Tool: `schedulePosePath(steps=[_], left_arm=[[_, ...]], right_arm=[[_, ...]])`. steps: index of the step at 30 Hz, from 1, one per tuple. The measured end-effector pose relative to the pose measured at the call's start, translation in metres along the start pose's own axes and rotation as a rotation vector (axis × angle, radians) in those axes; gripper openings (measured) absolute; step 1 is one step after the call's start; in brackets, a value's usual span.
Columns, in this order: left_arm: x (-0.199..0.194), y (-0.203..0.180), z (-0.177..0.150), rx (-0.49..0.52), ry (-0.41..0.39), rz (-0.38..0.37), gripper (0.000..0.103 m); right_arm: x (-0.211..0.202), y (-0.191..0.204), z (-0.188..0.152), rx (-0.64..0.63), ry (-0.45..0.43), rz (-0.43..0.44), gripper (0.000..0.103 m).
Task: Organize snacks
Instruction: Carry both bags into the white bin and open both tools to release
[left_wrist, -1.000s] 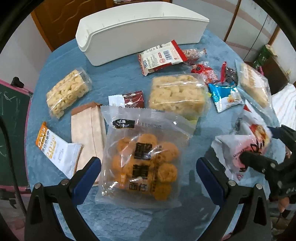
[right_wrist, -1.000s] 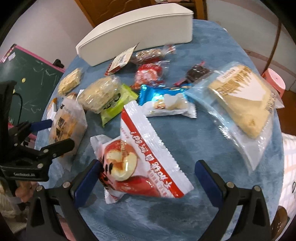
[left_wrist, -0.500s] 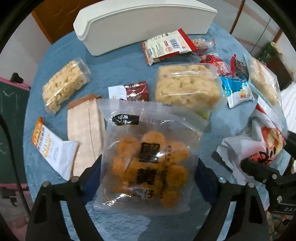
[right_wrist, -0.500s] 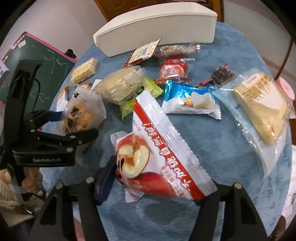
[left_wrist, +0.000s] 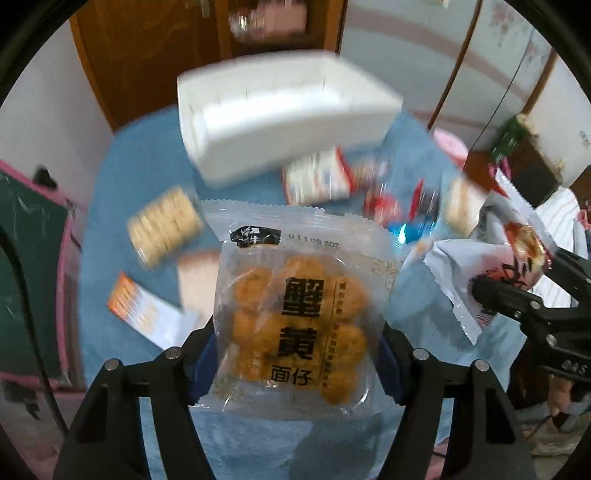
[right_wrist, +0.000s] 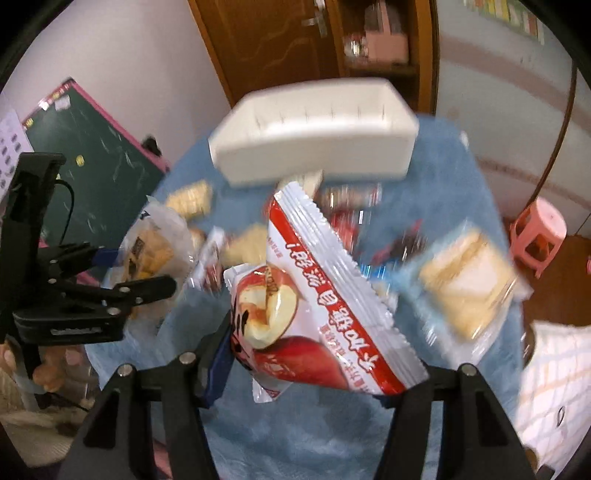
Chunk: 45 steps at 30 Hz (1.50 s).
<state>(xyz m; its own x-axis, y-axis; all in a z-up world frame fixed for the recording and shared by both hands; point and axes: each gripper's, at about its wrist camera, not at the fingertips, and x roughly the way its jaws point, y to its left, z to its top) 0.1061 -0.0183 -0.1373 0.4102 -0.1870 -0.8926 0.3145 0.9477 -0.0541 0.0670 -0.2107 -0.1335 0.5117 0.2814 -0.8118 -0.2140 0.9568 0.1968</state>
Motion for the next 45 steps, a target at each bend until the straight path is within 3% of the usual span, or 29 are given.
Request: schedulePosePath(steps=[4, 8, 12, 16, 23, 28, 31, 35, 36, 38, 40, 45], left_arm=[[-0.058, 0.013, 0.048, 0.025, -0.14, 0.034, 0.07], [-0.102, 0.026, 0.098, 0.04, -0.26, 0.1, 0.07], [-0.116, 0.042, 0.151, 0.013, -0.336, 0.144, 0.07], [-0.104, 0.06, 0.197, -0.04, -0.374, 0.152, 0.07], [-0.04, 0.082, 0.251, -0.115, -0.303, 0.15, 0.071], [0.018, 0.091, 0.264, -0.159, -0.228, 0.164, 0.075], [0.046, 0.097, 0.269, -0.196, -0.179, 0.15, 0.084], [0.067, 0.1, 0.27, -0.232, -0.114, 0.088, 0.085], [0.068, 0.098, 0.27, -0.228, -0.115, 0.095, 0.086], [0.061, 0.089, 0.269, -0.197, -0.16, 0.134, 0.103], [0.05, 0.082, 0.27, -0.16, -0.211, 0.144, 0.103], [0.031, 0.076, 0.266, -0.121, -0.243, 0.157, 0.103]], right_arm=[[-0.038, 0.004, 0.045, -0.029, -0.131, -0.027, 0.061], [-0.073, 0.01, 0.101, -0.058, -0.282, -0.109, 0.061], [-0.092, 0.003, 0.16, -0.05, -0.375, -0.171, 0.061], [-0.088, 0.001, 0.209, -0.045, -0.417, -0.227, 0.061], [-0.03, -0.01, 0.263, -0.038, -0.362, -0.293, 0.062], [0.024, -0.017, 0.271, -0.026, -0.278, -0.323, 0.062], [0.047, -0.026, 0.273, -0.011, -0.226, -0.319, 0.063], [0.066, -0.036, 0.278, -0.001, -0.195, -0.327, 0.085], [0.066, -0.035, 0.277, -0.005, -0.193, -0.323, 0.094], [0.065, -0.034, 0.273, -0.006, -0.201, -0.313, 0.098], [0.062, -0.034, 0.271, -0.006, -0.213, -0.313, 0.098], [0.05, -0.037, 0.267, 0.019, -0.224, -0.282, 0.098]])
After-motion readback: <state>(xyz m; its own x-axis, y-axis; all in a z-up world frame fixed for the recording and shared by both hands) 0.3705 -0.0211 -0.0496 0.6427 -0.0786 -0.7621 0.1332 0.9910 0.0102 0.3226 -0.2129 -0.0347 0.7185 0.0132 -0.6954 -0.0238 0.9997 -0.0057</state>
